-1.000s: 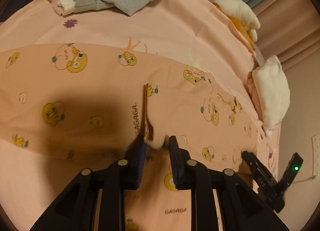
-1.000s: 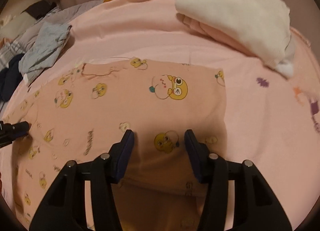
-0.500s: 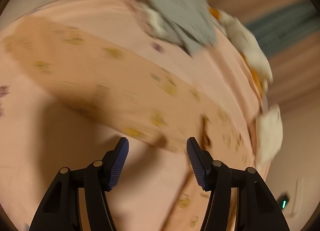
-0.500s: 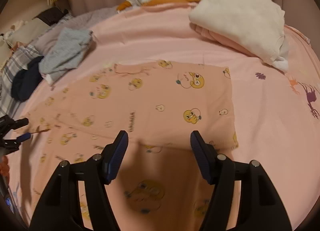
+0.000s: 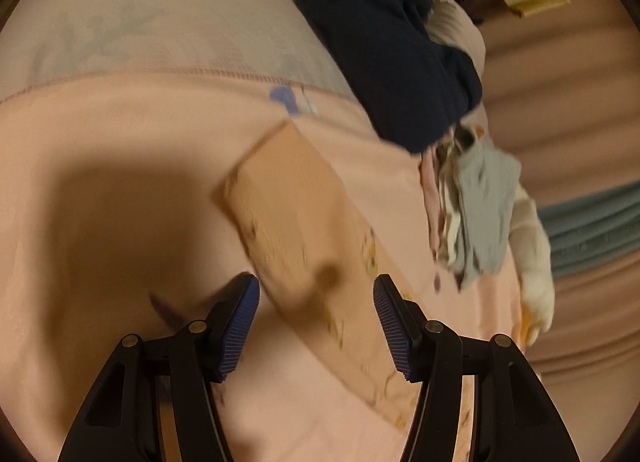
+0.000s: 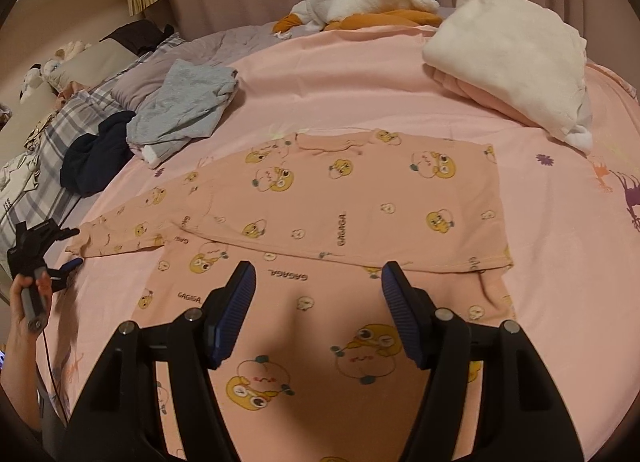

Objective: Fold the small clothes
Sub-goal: 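Grasp the other sleeve cuff with the left gripper, then fold the held sleeve across the shirt body with the left gripper, release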

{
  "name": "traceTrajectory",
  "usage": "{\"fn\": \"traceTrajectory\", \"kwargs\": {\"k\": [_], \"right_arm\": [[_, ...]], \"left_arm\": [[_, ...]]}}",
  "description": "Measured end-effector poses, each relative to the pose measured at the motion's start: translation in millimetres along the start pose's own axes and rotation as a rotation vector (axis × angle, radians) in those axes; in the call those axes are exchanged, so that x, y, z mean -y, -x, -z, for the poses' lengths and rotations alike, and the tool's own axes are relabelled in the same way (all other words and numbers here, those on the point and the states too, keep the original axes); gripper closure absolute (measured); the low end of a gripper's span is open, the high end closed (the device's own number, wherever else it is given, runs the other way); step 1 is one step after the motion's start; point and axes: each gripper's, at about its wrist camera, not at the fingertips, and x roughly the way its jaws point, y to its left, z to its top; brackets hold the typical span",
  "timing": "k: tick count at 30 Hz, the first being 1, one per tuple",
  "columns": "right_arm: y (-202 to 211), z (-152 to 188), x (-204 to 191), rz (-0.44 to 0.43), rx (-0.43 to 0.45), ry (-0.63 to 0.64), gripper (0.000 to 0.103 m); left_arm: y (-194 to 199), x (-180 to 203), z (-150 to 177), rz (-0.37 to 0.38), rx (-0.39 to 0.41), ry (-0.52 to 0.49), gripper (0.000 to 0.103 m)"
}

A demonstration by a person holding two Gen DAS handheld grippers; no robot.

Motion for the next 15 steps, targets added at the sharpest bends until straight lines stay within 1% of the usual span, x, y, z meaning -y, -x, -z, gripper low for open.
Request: {"fn": "traceTrajectory", "kwargs": {"k": [3,5,7,8,9,10,13,15], "right_arm": [[-5,3,-3,0.003,-0.015,0.007,0.037],[-7,6,-4,0.009,-0.022,0.013,0.037],[-9,8,-4,0.010,-0.031,0.012,0.037],[-10,8,-4,0.010,-0.034,0.012,0.037],[-11,9,-3,0.010,-0.037,0.010,0.037],[-11,10,-2,0.009,-0.038,0.008,0.037],[-12,12,1,0.005,-0.046,-0.004,0.037],[-10,12,2,0.000,-0.046,-0.010,0.037]], "left_arm": [[-6,-1,-9,-0.009,0.019,-0.001,0.045],[-7,-1,-14,-0.042,0.041,-0.012,0.056],[-9,-1,-17,-0.089,0.048,-0.034,0.077],[-11,0,-19,-0.132,0.051,-0.057,0.084],[-13,1,-19,-0.167,0.048,-0.077,0.095],[-14,3,-19,-0.191,0.047,-0.097,0.096],[-6,10,-15,-0.219,0.053,-0.140,0.099],[4,23,-10,-0.205,0.077,-0.201,0.099]]}}
